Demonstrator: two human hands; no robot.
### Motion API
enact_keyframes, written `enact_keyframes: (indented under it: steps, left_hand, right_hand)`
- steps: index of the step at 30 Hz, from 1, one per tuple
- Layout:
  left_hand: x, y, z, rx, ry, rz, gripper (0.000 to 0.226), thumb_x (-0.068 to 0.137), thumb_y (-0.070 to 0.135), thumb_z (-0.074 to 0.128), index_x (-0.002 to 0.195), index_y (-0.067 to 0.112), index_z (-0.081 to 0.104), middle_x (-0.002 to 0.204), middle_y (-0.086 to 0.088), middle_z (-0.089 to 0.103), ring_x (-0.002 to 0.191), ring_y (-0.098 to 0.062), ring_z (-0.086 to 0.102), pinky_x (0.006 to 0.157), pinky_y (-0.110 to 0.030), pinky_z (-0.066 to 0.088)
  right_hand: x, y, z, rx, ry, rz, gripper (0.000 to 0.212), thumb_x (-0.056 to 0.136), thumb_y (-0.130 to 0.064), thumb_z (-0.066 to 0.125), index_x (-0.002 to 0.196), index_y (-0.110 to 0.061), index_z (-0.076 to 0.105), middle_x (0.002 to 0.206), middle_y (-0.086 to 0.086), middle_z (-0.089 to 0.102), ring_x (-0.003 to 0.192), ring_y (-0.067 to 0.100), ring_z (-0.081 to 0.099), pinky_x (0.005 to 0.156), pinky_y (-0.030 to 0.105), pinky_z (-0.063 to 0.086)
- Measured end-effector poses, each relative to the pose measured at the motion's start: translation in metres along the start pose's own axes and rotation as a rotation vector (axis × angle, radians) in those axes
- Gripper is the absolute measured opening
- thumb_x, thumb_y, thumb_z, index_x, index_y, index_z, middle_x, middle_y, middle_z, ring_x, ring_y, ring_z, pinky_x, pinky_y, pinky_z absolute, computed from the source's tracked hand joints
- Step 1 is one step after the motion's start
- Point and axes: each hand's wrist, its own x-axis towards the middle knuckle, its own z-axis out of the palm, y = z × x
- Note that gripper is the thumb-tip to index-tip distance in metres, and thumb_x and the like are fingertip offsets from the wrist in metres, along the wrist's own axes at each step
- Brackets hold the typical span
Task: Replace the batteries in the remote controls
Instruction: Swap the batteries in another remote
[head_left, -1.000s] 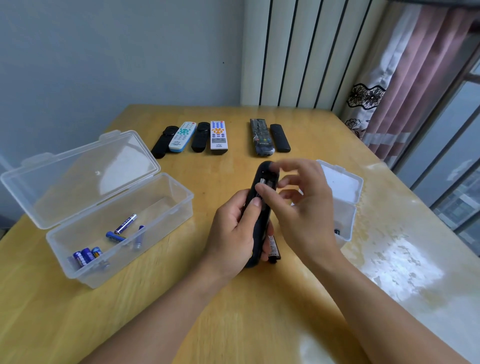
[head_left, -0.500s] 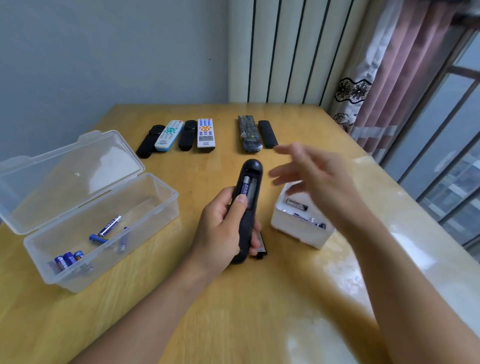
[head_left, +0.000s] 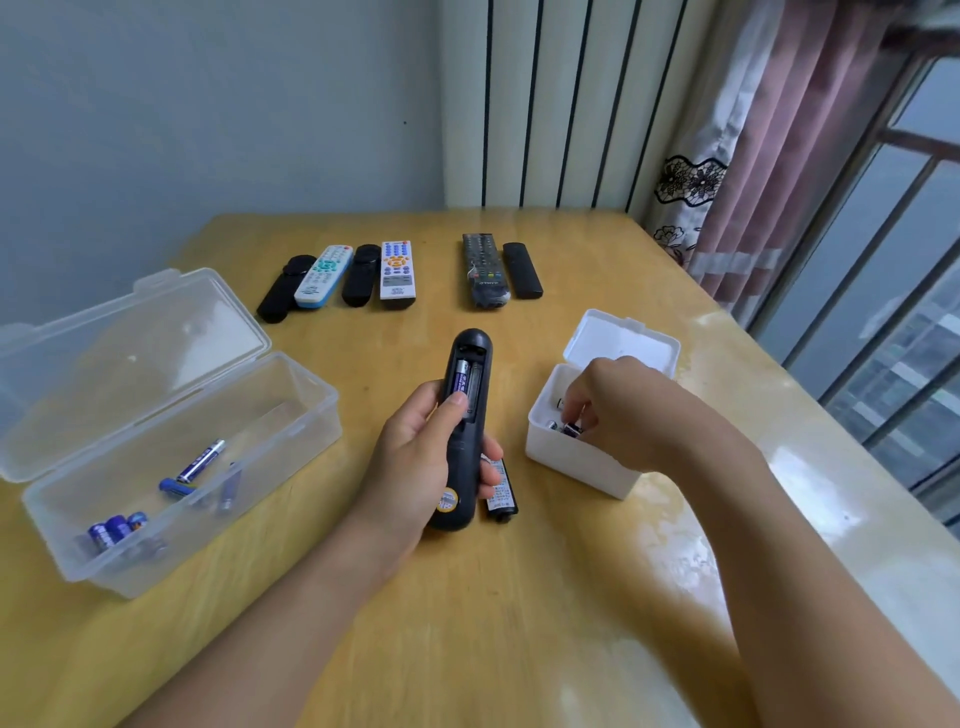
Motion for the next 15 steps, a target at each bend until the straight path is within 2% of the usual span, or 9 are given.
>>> enact_keyframes:
  steps: [2, 4, 5, 7, 9, 10, 13, 15]
  left_hand:
    - [0.0, 0.0, 0.001, 0.007, 0.002, 0.002, 0.02, 0.108, 0.025, 0.046, 0.107, 0.013, 0.062, 0.071, -0.017, 0.067, 0.053, -0.023, 0.063, 0.049, -0.031, 0.054]
    - [-0.001, 0.001, 0.002, 0.013, 0.006, 0.006, 0.02, 0.108, 0.024, 0.046, 0.108, 0.012, 0.062, 0.071, -0.017, 0.066, 0.053, -0.023, 0.063, 0.049, -0.031, 0.054]
    - [-0.001, 0.001, 0.003, 0.013, 0.007, 0.011, 0.019, 0.108, 0.023, 0.046, 0.108, 0.012, 0.061, 0.071, -0.017, 0.066, 0.053, -0.023, 0.062, 0.049, -0.031, 0.054]
    - [-0.003, 0.002, 0.005, -0.001, 0.007, 0.023, 0.018, 0.108, 0.021, 0.044, 0.109, 0.009, 0.057, 0.071, -0.018, 0.063, 0.053, -0.023, 0.06, 0.048, -0.031, 0.053]
    - [-0.005, 0.002, 0.006, -0.011, -0.013, 0.035, 0.017, 0.108, 0.018, 0.042, 0.111, 0.007, 0.054, 0.072, -0.018, 0.06, 0.055, -0.025, 0.058, 0.048, -0.032, 0.053]
    - [-0.006, 0.003, 0.008, -0.009, -0.031, 0.042, 0.018, 0.109, 0.018, 0.041, 0.113, 0.007, 0.054, 0.073, -0.017, 0.06, 0.057, -0.026, 0.058, 0.049, -0.032, 0.052]
    - [-0.01, 0.003, 0.009, 0.039, -0.063, 0.096, 0.02, 0.109, 0.017, 0.039, 0.118, 0.008, 0.054, 0.077, -0.012, 0.061, 0.064, -0.021, 0.059, 0.054, -0.026, 0.052]
    - [-0.011, 0.002, 0.009, 0.068, -0.054, 0.132, 0.019, 0.109, 0.017, 0.039, 0.117, 0.011, 0.055, 0.082, -0.009, 0.062, 0.068, -0.017, 0.06, 0.057, -0.022, 0.052]
  right_hand:
    - [-0.003, 0.001, -0.004, 0.065, 0.013, -0.024, 0.022, 0.088, -0.007, 0.066, 0.102, -0.022, 0.075, 0.094, 0.003, 0.072, 0.088, 0.021, 0.066, 0.074, 0.032, 0.057]
    - [-0.007, 0.005, -0.008, 0.167, 0.14, -0.062, 0.015, 0.089, -0.013, 0.069, 0.094, -0.026, 0.074, 0.081, -0.008, 0.069, 0.075, 0.017, 0.063, 0.062, 0.027, 0.05]
    - [-0.009, 0.006, -0.01, 0.25, 0.247, -0.097, 0.013, 0.091, -0.016, 0.07, 0.095, -0.027, 0.074, 0.076, -0.013, 0.067, 0.069, 0.015, 0.063, 0.06, 0.027, 0.049]
    - [-0.013, 0.0, -0.016, 0.569, 0.361, -0.195, 0.016, 0.093, -0.017, 0.071, 0.106, -0.026, 0.073, 0.071, -0.008, 0.068, 0.063, 0.013, 0.064, 0.056, 0.024, 0.051]
    - [-0.014, -0.015, -0.016, 0.985, 0.292, -0.271, 0.02, 0.09, -0.011, 0.074, 0.108, -0.017, 0.073, 0.071, 0.006, 0.071, 0.056, 0.017, 0.064, 0.049, 0.027, 0.051]
    - [-0.014, -0.023, -0.012, 1.11, 0.261, -0.279, 0.02, 0.088, -0.008, 0.075, 0.107, -0.013, 0.073, 0.071, 0.011, 0.072, 0.055, 0.02, 0.065, 0.048, 0.029, 0.053]
    - [-0.012, -0.044, 0.006, 1.194, 0.234, -0.243, 0.02, 0.085, -0.006, 0.078, 0.104, -0.011, 0.073, 0.071, 0.013, 0.075, 0.055, 0.028, 0.07, 0.056, 0.039, 0.06]
    - [-0.011, -0.049, 0.014, 1.149, 0.232, -0.21, 0.023, 0.081, -0.015, 0.083, 0.101, -0.015, 0.072, 0.07, 0.01, 0.076, 0.057, 0.029, 0.072, 0.061, 0.046, 0.063]
